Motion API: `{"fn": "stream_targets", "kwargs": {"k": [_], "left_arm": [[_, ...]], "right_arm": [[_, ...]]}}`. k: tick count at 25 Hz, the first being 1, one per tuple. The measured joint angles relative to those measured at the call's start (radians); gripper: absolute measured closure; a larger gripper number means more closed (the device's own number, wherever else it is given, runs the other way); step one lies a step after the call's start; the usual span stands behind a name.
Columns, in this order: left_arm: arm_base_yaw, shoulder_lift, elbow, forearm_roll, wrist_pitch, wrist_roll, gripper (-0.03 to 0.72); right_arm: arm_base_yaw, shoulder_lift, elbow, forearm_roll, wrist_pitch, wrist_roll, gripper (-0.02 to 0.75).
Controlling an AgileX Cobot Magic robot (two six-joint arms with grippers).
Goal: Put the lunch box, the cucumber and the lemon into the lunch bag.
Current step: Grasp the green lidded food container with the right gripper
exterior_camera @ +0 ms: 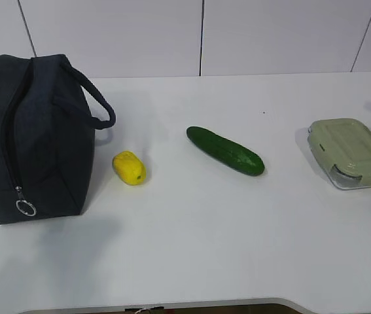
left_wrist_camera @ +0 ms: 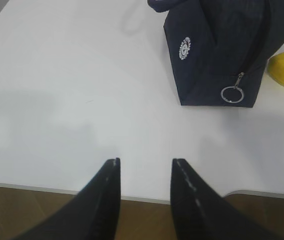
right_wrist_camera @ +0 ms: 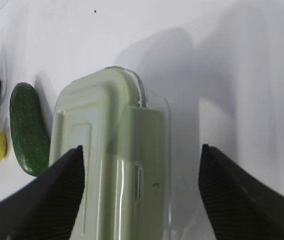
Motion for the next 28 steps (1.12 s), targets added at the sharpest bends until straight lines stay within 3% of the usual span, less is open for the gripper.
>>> {"fn": "stream_targets", "kwargs": {"k": [28], "left_arm": [[0.0, 0.0, 0.0, 0.0, 0.0, 0.0, 0.446]], "right_arm": [[0.036, 0.0, 0.057, 0.06, -0.007, -0.016, 0.174]]}}
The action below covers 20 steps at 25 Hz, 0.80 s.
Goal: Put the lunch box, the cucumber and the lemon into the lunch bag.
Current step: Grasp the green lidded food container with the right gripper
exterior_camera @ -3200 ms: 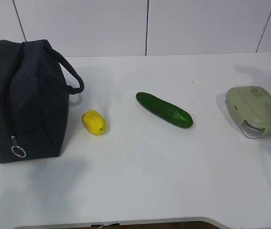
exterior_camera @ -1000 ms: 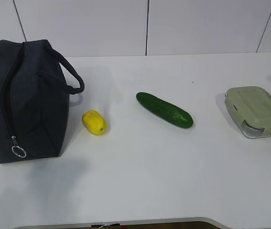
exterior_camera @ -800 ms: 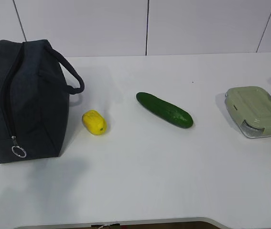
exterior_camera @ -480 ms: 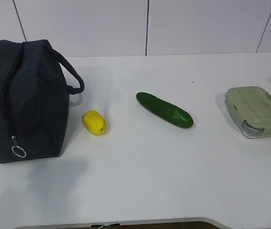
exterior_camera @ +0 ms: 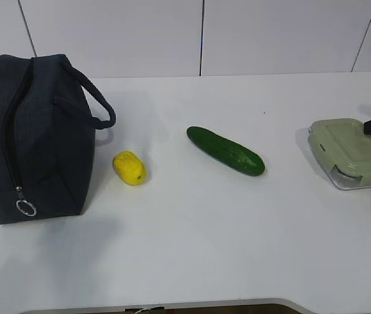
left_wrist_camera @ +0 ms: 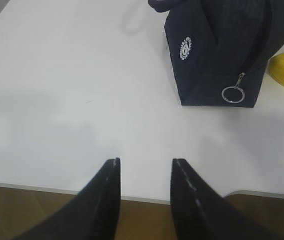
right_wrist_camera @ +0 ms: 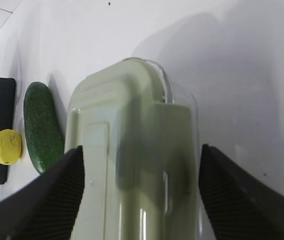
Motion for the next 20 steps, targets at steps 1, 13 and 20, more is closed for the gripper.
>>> {"fn": "stream_targets", "kwargs": {"k": [1, 13, 20], "left_arm": [[0.0, 0.0, 0.0, 0.0, 0.0, 0.0, 0.446], [0.0, 0.0, 0.0, 0.0, 0.0, 0.0, 0.446], [0.0, 0.0, 0.0, 0.0, 0.0, 0.0, 0.446]], "right_arm": [[0.002, 0.0, 0.0, 0.0, 0.0, 0.0, 0.174], [0.009, 0.0, 0.0, 0.0, 0.0, 0.0, 0.174], [0.009, 0.0, 0.0, 0.001, 0.0, 0.0, 0.174]]}}
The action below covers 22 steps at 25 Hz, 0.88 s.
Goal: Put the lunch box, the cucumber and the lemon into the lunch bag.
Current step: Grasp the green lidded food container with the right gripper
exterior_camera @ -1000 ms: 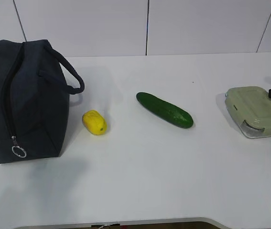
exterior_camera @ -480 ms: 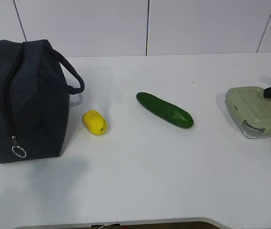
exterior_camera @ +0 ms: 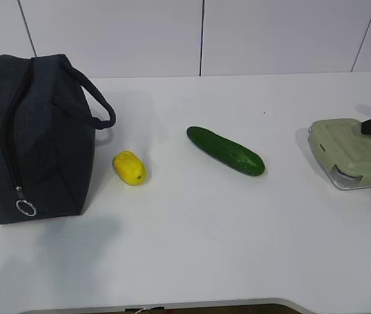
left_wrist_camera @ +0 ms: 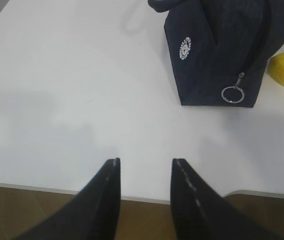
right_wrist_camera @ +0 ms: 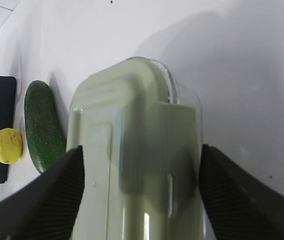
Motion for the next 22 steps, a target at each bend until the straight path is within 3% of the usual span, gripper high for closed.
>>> {"fn": "stream_targets", "kwargs": {"k": [22], "left_arm": [[0.0, 0.0, 0.0, 0.0, 0.0, 0.0, 0.446]], "right_arm": [[0.001, 0.012, 0.02, 0.018, -0.004, 0.0, 0.174]]}}
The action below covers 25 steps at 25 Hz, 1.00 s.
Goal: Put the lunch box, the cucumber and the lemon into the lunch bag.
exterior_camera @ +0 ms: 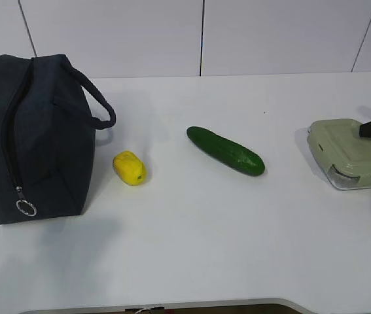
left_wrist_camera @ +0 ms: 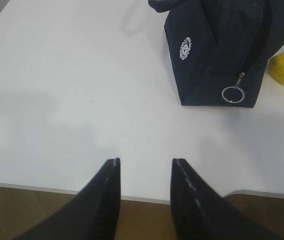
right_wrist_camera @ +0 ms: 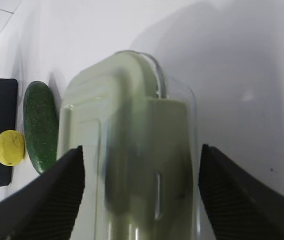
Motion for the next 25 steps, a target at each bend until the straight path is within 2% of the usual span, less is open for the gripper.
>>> {"fn": "stream_targets", "kwargs": {"k": [4, 11, 20, 25], "left_arm": [[0.0, 0.0, 0.0, 0.0, 0.0, 0.0, 0.446], [0.0, 0.0, 0.0, 0.0, 0.0, 0.0, 0.446], [0.0, 0.0, 0.0, 0.0, 0.0, 0.0, 0.446], [0.0, 0.0, 0.0, 0.0, 0.0, 0.0, 0.446]], "right_arm": [[0.012, 0.007, 0.0, 0.002, -0.002, 0.0, 0.181], [0.037, 0.007, 0.0, -0.009, -0.006, 0.0, 0.245], [0.039, 0.007, 0.001, -0.009, -0.006, 0.0, 0.256], [0.039, 0.007, 0.001, -0.007, -0.003, 0.007, 0.314]]}}
